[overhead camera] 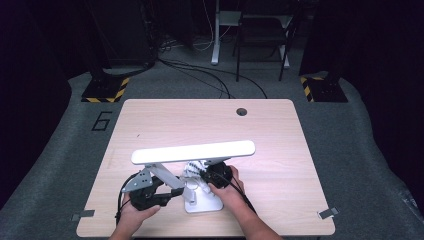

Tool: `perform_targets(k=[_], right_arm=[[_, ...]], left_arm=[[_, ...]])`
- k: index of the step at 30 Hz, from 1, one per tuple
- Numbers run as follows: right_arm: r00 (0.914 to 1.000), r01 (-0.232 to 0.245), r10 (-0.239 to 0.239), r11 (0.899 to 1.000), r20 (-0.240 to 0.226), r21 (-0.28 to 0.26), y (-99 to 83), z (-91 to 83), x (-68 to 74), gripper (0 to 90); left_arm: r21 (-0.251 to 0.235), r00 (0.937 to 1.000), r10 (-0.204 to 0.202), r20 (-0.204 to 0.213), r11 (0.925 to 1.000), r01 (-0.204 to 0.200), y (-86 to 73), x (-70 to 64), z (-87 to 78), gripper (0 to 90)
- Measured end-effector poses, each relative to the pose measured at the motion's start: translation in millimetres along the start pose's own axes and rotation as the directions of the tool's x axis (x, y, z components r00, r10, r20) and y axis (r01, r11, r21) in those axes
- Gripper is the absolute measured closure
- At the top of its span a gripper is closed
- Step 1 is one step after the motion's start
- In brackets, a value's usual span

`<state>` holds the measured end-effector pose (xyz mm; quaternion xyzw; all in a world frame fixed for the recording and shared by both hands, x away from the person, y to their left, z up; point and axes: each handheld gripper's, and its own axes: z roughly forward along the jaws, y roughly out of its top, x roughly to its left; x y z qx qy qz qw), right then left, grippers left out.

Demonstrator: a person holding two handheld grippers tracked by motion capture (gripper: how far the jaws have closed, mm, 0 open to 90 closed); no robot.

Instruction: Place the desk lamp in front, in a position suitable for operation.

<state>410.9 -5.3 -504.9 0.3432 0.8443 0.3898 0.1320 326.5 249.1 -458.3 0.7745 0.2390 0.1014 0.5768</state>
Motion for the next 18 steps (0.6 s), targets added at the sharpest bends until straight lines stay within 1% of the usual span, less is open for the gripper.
perform_targets(k=[4,5,6,9,10,11,12,13,14,16,17,18], right_arm=[[0.9999,-0.002,0.002,1.000,0.013,-0.003,0.4,-0.7,-5.5,77.6],[0.9996,-0.005,0.005,1.000,0.027,0.001,0.5,-0.6,-7.3,77.5],[0.9997,-0.007,0.007,1.000,0.024,0.002,0.2,-0.4,-9.8,77.5],[0.9986,-0.049,0.050,0.999,0.019,-0.003,-0.2,-0.4,-16.7,77.2],[0.9984,-0.054,0.054,0.999,0.015,-0.002,-0.1,-0.5,-17.6,77.2],[0.9990,-0.041,0.041,0.999,0.018,-0.005,0.2,-0.3,-18.9,77.2],[0.9985,-0.052,0.052,0.999,0.020,0.001,0.4,-0.7,-17.9,77.2],[0.9990,-0.037,0.037,0.999,0.023,0.002,1.2,-0.5,-18.4,77.2],[0.9987,-0.040,0.039,0.999,0.032,0.007,2.3,-0.7,-17.5,77.3],[0.9983,-0.022,0.021,1.000,0.054,0.009,5.8,-2.3,-15.6,77.6],[0.9986,-0.019,0.019,1.000,0.049,-0.003,7.9,-3.5,-14.4,77.6],[0.9987,-0.027,0.027,1.000,0.043,-0.011,10.2,-5.0,-12.2,77.6]], left_arm=[[0.003,1.0000,0.004,0.000,1.0000,-0.004,0.1,0.4,-0.2,54.1],[0.004,1.0000,0.004,0.000,1.0000,-0.004,0.1,0.4,-0.2,54.1],[0.004,1.0000,0.005,0.000,1.0000,-0.005,0.0,0.4,-0.2,54.1],[0.006,1.0000,0.005,-0.004,1.0000,-0.005,0.1,0.2,-0.2,54.1],[0.005,1.0000,0.004,-0.003,1.0000,-0.004,0.1,0.2,0.0,54.2],[0.006,0.9999,0.009,-0.004,0.9999,-0.009,0.2,0.5,-0.1,54.2],[0.006,1.0000,0.009,-0.003,0.9999,-0.009,0.1,0.5,-0.1,54.2],[0.005,1.0000,0.008,-0.003,0.9999,-0.008,0.1,0.6,0.0,54.2],[0.002,1.0000,0.004,-0.003,1.0000,-0.004,0.1,0.4,0.2,54.2],[0.000,1.0000,0.002,-0.003,1.0000,-0.002,0.1,0.1,0.4,54.2],[0.005,1.0000,0.007,-0.004,1.0000,-0.007,0.1,0.6,0.1,54.2],[0.005,1.0000,0.008,-0.003,1.0000,-0.008,0.2,0.7,0.1,54.2]])
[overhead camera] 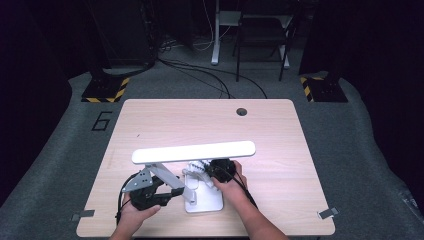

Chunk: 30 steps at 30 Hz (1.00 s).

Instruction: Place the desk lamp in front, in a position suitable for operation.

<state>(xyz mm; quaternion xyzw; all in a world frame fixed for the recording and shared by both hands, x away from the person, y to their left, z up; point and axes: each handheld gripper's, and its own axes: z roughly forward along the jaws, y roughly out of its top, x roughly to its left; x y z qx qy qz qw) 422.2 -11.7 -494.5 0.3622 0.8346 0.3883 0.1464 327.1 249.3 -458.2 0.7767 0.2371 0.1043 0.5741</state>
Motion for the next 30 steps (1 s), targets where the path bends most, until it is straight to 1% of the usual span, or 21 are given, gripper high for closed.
perform_targets(k=[1,3,4,6,8,9,12,13,14,16,19,21,23,24,25,27,28,29,30], right_arm=[[0.9999,0.007,-0.007,1.000,-0.010,-0.013,2.1,-1.0,1.7,77.6],[0.9987,0.001,-0.002,1.000,-0.050,-0.025,5.1,-1.9,5.5,77.6],[0.9973,0.008,-0.010,0.999,-0.072,-0.031,6.3,-1.2,9.4,77.6],[0.9951,0.020,-0.023,0.999,-0.096,-0.030,7.2,0.7,16.7,77.5],[0.9909,0.050,-0.054,0.998,-0.123,-0.032,7.8,4.5,25.0,77.5],[0.9894,0.058,-0.062,0.998,-0.132,-0.030,8.1,6.4,28.3,77.4],[0.9892,0.082,-0.082,0.997,-0.121,-0.011,8.8,13.1,34.7,77.1],[0.9900,0.079,-0.079,0.997,-0.117,-0.004,8.9,15.9,35.6,77.1],[0.9908,0.071,-0.070,0.997,-0.115,0.005,8.5,17.6,36.2,77.0],[0.9906,0.082,-0.083,0.997,-0.109,-0.006,9.0,21.6,33.6,77.1],[0.9903,0.104,-0.104,0.995,-0.092,0.000,10.3,22.2,31.9,77.1],[0.9918,0.098,-0.097,0.995,-0.083,0.005,10.8,22.1,28.5,77.2],[0.9943,0.080,-0.080,0.997,-0.071,0.003,10.9,22.5,24.8,77.2],[0.9950,0.068,-0.068,0.998,-0.073,0.004,10.9,22.7,22.8,77.1],[0.9962,0.058,-0.058,0.998,-0.065,0.004,11.4,23.1,18.6,77.1],[0.9978,0.042,-0.042,0.999,-0.052,0.002,11.7,23.3,16.0,77.1],[0.9976,0.053,-0.053,0.999,-0.045,0.005,11.8,23.1,13.8,77.2],[0.9978,0.062,-0.061,0.998,-0.024,0.019,11.3,23.5,12.3,77.2],[0.9979,0.064,-0.063,0.998,-0.017,0.028,9.9,24.1,10.5,77.2]], left_arm=[[0.001,1.0000,0.000,0.000,1.0000,0.000,0.0,0.1,0.0,54.2],[0.001,1.0000,0.001,0.001,1.0000,-0.001,0.1,0.2,0.0,54.2],[0.001,1.0000,0.000,0.000,1.0000,0.000,0.1,0.1,0.0,54.2],[0.001,1.0000,0.001,0.000,1.0000,-0.001,0.1,0.0,0.0,54.2],[-0.003,1.0000,-0.004,0.000,1.0000,0.004,0.0,-0.2,0.2,54.2],[-0.004,1.0000,-0.005,0.000,1.0000,0.005,-0.1,-0.3,0.3,54.2],[0.001,1.0000,0.001,0.002,1.0000,-0.001,0.0,0.0,-0.1,54.2],[0.001,1.0000,0.001,0.002,1.0000,-0.001,0.0,0.1,-0.1,54.2],[-0.005,1.0000,-0.007,0.001,1.0000,0.007,-0.1,-0.5,0.2,54.2],[-0.004,1.0000,-0.008,-0.001,1.0000,0.008,-0.2,-0.3,0.0,54.2],[-0.004,1.0000,-0.007,-0.002,1.0000,0.007,-0.2,-0.3,0.0,54.2],[-0.004,1.0000,-0.008,-0.002,1.0000,0.008,-0.3,-0.4,0.0,54.2],[-0.004,1.0000,-0.008,-0.002,1.0000,0.008,-0.2,-0.4,0.0,54.2],[-0.004,1.0000,-0.008,-0.002,1.0000,0.008,-0.2,-0.5,0.1,54.2],[-0.004,1.0000,-0.008,-0.002,1.0000,0.008,-0.2,-0.4,0.1,54.2],[-0.004,1.0000,-0.008,-0.003,1.0000,0.008,-0.2,-0.5,0.0,54.2],[-0.005,1.0000,-0.008,-0.003,1.0000,0.008,-0.2,-0.6,0.1,54.2],[-0.004,1.0000,-0.007,-0.003,1.0000,0.007,-0.2,-0.7,0.1,54.2],[-0.002,1.0000,-0.007,0.000,1.0000,0.007,-0.1,-0.5,-0.1,54.2]])
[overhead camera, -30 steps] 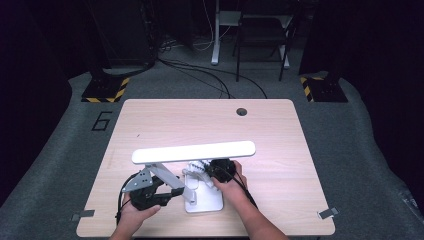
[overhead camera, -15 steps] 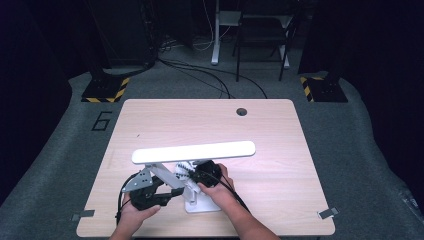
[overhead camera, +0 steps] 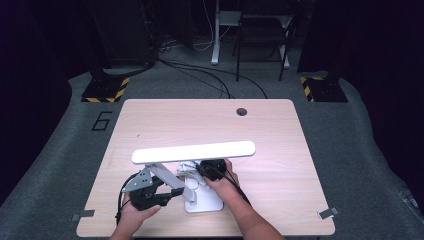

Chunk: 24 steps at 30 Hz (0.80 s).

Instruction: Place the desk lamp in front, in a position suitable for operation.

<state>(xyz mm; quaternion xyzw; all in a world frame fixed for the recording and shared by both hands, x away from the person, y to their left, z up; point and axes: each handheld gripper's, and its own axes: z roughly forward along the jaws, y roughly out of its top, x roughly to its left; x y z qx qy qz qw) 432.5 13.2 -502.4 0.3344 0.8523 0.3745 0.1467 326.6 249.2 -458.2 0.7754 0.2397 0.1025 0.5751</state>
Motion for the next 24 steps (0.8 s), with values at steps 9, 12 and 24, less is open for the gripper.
perform_targets(k=[9,12,24], right_arm=[[0.9983,-0.052,0.052,0.999,0.028,0.004,-3.2,-3.2,-10.0,77.2],[0.9983,-0.042,0.042,0.999,0.041,0.003,-4.0,-3.9,-15.7,77.1],[0.9866,-0.108,0.104,0.994,0.126,0.023,-14.1,-15.5,-43.2,77.2]], left_arm=[[-0.003,1.0000,0.000,-0.004,1.0000,0.000,-0.1,-0.3,0.2,54.2],[0.001,1.0000,0.004,-0.004,1.0000,-0.004,-0.2,0.1,-0.1,54.2],[0.009,1.0000,0.002,-0.010,1.0000,-0.002,0.3,-0.7,-0.3,54.3]])
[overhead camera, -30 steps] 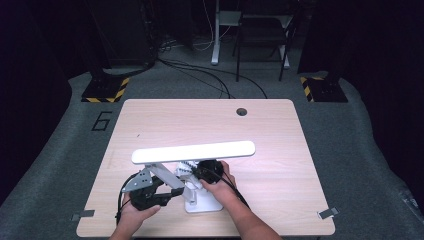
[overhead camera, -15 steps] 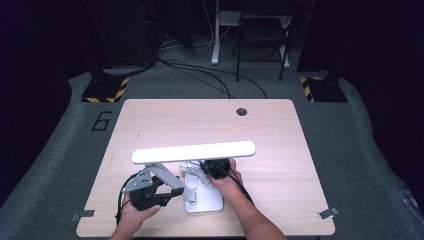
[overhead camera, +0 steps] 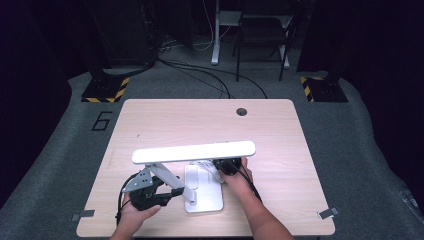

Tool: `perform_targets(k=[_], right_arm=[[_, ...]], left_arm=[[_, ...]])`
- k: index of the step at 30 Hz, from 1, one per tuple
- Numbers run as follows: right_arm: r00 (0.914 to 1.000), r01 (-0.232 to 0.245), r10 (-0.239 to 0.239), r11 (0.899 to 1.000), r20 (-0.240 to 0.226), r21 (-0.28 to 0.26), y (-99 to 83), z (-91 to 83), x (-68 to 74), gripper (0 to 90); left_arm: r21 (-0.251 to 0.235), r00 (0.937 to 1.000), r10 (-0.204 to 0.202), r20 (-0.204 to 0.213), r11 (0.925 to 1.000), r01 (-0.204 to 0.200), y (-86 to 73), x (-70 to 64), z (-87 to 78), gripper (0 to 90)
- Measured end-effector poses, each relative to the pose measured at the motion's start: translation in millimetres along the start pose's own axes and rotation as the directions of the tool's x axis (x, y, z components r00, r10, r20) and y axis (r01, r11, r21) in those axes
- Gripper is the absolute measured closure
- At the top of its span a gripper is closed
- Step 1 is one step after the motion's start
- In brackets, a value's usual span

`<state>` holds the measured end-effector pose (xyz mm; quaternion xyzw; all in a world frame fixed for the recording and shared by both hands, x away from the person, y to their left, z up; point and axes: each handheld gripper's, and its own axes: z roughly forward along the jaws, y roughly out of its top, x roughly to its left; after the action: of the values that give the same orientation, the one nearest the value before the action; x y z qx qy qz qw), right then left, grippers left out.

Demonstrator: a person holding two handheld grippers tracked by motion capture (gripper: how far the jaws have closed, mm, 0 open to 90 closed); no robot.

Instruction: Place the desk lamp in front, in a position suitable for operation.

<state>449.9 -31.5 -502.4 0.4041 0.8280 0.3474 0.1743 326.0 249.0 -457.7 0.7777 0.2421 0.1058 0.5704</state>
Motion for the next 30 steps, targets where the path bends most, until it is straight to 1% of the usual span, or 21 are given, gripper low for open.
perform_targets(k=[3,5,6,7,8,9,10,11,12,13,14,15,16,17,19,21,23,25,26,27,30], right_arm=[[0.9997,0.004,-0.004,1.000,0.025,0.006,-2.4,-1.7,-4.6,77.2],[0.9997,0.006,-0.006,1.000,0.025,0.011,-2.9,-4.1,-6.2,77.1],[0.9997,-0.004,0.004,1.000,0.023,0.010,-3.0,-5.2,-5.8,77.1],[0.9997,-0.003,0.003,1.000,0.026,-0.005,-2.5,-6.3,-5.6,77.1],[0.9999,-0.004,0.004,1.000,0.014,0.002,-1.7,-8.9,-4.8,77.1],[0.9999,0.005,-0.005,1.000,0.016,-0.014,-1.3,-9.2,-4.6,77.1],[0.9998,0.011,-0.011,1.000,0.013,-0.018,-1.0,-10.8,-3.5,77.1],[0.9999,0.014,-0.014,1.000,0.010,-0.009,-0.5,-13.0,-2.4,77.1],[0.9997,0.021,-0.021,1.000,0.011,-0.017,-0.6,-13.4,-3.1,77.1],[0.9997,0.018,-0.017,1.000,0.014,-0.014,-0.8,-14.5,-3.9,77.0],[0.9998,0.004,-0.004,1.000,0.020,-0.007,-1.5,-15.2,-5.0,76.9],[0.9997,0.010,-0.010,1.000,0.021,-0.008,-2.4,-14.9,-7.3,76.9],[0.9998,0.004,-0.004,1.000,0.022,0.005,-3.5,-15.0,-8.7,76.8],[0.9997,0.004,-0.004,1.000,0.023,0.006,-4.9,-14.1,-9.8,76.7],[0.9997,-0.005,0.005,1.000,0.023,0.011,-8.9,-13.1,-10.3,76.7],[0.9998,-0.005,0.004,0.999,0.018,0.033,-13.0,-12.5,-9.7,76.7],[0.9998,0.014,-0.014,0.999,0.015,0.035,-17.5,-10.3,-9.8,76.7],[0.9998,0.013,-0.014,0.999,0.015,0.033,-21.9,-10.0,-8.1,76.9],[0.9999,0.003,-0.004,1.000,0.015,0.030,-22.8,-10.2,-7.1,76.9],[0.9999,0.010,-0.010,0.999,0.008,0.032,-23.8,-10.9,-6.8,77.1],[0.9999,0.014,-0.015,0.999,0.006,0.033,-25.7,-13.0,-4.1,77.4]], left_arm=[[0.000,1.0000,0.000,0.000,1.0000,0.000,-0.1,0.1,0.0,54.3],[0.000,1.0000,0.001,0.000,1.0000,-0.001,-0.1,0.2,0.0,54.3],[-0.001,1.0000,0.000,0.000,1.0000,0.000,-0.1,0.2,0.0,54.3],[-0.001,1.0000,0.000,0.000,1.0000,0.000,-0.1,0.2,0.0,54.3],[0.000,1.0000,0.003,-0.001,1.0000,-0.003,-0.1,0.4,-0.1,54.3],[-0.001,1.0000,0.004,-0.001,1.0000,-0.004,-0.1,0.4,-0.1,54.3],[-0.008,1.0000,0.001,0.004,1.0000,-0.001,-0.4,0.5,0.4,54.3],[-0.007,1.0000,0.003,0.004,1.0000,-0.003,-0.4,0.6,0.3,54.3],[-0.008,1.0000,0.001,0.003,1.0000,-0.001,-0.5,0.5,0.4,54.2],[-0.007,1.0000,0.002,0.003,1.0000,-0.002,-0.4,0.4,0.4,54.3],[-0.001,1.0000,0.002,-0.002,1.0000,-0.002,-0.2,0.2,0.0,54.3],[-0.001,1.0000,0.000,-0.002,1.0000,0.000,-0.1,0.0,0.1,54.3],[-0.002,1.0000,-0.002,-0.001,1.0000,0.002,-0.1,-0.3,0.3,54.3],[-0.008,1.0000,-0.004,0.003,1.0000,0.004,-0.3,-0.2,0.7,54.3],[-0.001,1.0000,0.000,-0.002,1.0000,0.000,-0.1,-0.1,0.1,54.3],[-0.002,1.0000,-0.001,-0.002,1.0000,0.001,-0.2,-0.2,0.1,54.3],[-0.008,1.0000,-0.003,0.001,1.0000,0.003,-0.4,-0.4,0.7,54.3],[-0.006,1.0000,-0.003,0.001,1.0000,0.003,-0.3,-0.5,0.7,54.3],[-0.005,1.0000,-0.001,0.001,1.0000,0.001,-0.2,-0.5,0.7,54.3],[-0.007,1.0000,-0.003,-0.003,1.0000,0.003,-0.2,-0.9,0.9,54.3],[-0.006,1.0000,-0.003,-0.006,1.0000,0.003,0.0,-1.3,1.0,54.4]])
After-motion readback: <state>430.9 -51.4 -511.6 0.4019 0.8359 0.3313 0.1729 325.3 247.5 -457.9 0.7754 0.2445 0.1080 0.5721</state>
